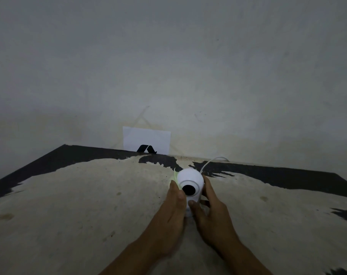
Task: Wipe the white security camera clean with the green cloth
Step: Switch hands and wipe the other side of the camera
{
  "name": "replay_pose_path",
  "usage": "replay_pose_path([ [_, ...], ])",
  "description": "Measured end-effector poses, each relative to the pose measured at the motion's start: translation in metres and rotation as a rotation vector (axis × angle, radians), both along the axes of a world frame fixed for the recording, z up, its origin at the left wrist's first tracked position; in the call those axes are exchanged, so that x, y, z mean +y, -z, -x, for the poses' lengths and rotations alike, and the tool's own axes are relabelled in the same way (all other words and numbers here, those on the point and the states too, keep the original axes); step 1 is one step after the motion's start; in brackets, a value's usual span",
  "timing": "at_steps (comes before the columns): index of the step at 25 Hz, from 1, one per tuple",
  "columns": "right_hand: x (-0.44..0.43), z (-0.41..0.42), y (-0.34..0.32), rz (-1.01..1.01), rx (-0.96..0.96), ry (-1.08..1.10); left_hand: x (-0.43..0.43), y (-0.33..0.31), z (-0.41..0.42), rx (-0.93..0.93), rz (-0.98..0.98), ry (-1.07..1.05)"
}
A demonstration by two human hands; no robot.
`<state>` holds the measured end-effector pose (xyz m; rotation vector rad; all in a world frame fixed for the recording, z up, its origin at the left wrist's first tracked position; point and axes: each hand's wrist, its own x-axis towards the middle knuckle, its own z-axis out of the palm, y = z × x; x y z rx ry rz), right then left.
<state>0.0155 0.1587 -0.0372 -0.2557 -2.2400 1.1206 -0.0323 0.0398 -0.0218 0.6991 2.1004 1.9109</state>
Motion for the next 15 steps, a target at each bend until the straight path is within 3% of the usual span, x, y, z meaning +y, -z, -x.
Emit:
replay_pose_path([
  [3,-0.001,0.000,0.001,-0.005,-0.007,0.003,-0.007,0.008,-0.004,0.056,0.085,0.072],
  [7,0.001,0.001,0.002,0.030,-0.019,0.003,-0.013,0.012,-0.009,0.326,0.328,0.163],
  [15,0.003,-0.003,-0.003,0.123,0.012,-0.037,-0.014,0.020,-0.019,0.348,0.584,0.160],
])
